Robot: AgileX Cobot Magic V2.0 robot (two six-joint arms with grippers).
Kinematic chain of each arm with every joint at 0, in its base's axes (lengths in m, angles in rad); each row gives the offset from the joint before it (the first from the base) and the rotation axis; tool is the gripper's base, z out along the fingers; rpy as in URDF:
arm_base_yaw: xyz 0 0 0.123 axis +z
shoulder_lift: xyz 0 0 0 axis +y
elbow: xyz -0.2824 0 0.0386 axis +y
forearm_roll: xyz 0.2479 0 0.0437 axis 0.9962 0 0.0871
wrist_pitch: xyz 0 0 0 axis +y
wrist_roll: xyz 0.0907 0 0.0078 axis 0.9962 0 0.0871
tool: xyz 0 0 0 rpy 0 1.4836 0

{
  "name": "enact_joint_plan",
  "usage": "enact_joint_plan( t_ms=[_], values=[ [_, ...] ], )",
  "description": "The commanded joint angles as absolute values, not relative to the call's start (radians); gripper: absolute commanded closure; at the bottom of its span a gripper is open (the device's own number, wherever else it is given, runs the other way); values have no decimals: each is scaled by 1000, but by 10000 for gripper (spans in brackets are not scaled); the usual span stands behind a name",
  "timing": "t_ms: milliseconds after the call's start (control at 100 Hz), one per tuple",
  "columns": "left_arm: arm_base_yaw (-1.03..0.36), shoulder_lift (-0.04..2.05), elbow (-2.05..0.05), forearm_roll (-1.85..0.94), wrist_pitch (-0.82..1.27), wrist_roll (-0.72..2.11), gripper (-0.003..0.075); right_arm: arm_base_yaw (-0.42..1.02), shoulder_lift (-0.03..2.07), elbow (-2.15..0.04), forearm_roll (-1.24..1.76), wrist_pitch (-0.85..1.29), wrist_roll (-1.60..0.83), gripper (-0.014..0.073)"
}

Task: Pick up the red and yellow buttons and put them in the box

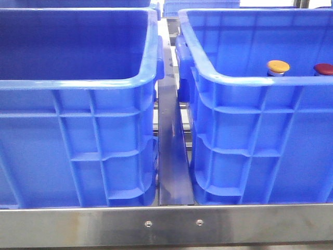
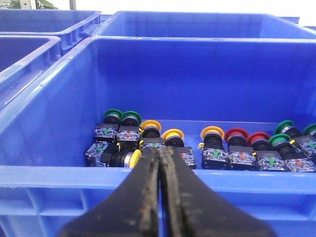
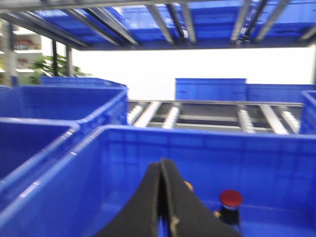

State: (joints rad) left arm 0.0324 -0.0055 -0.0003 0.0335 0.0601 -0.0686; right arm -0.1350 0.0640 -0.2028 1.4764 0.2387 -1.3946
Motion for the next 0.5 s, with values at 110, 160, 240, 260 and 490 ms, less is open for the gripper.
enact_joint_plan(
  t_ms=[110, 160, 240, 260, 490],
  values=[
    [33, -36, 19, 24, -14, -79, 741, -132, 76, -227, 861, 244, -848, 696],
    [33, -36, 19, 24, -14, -79, 741, -132, 76, -226, 694, 250, -713, 696],
    [33, -36, 19, 24, -14, -79, 741, -130, 75, -218, 515, 240, -536, 696],
    [33, -36, 19, 24, -14, -79, 741, -130, 74, -215, 476, 232, -502, 696],
    [33, -36, 19, 24, -14, -79, 741, -22, 75, -147, 121, 45, -207, 696]
  ],
)
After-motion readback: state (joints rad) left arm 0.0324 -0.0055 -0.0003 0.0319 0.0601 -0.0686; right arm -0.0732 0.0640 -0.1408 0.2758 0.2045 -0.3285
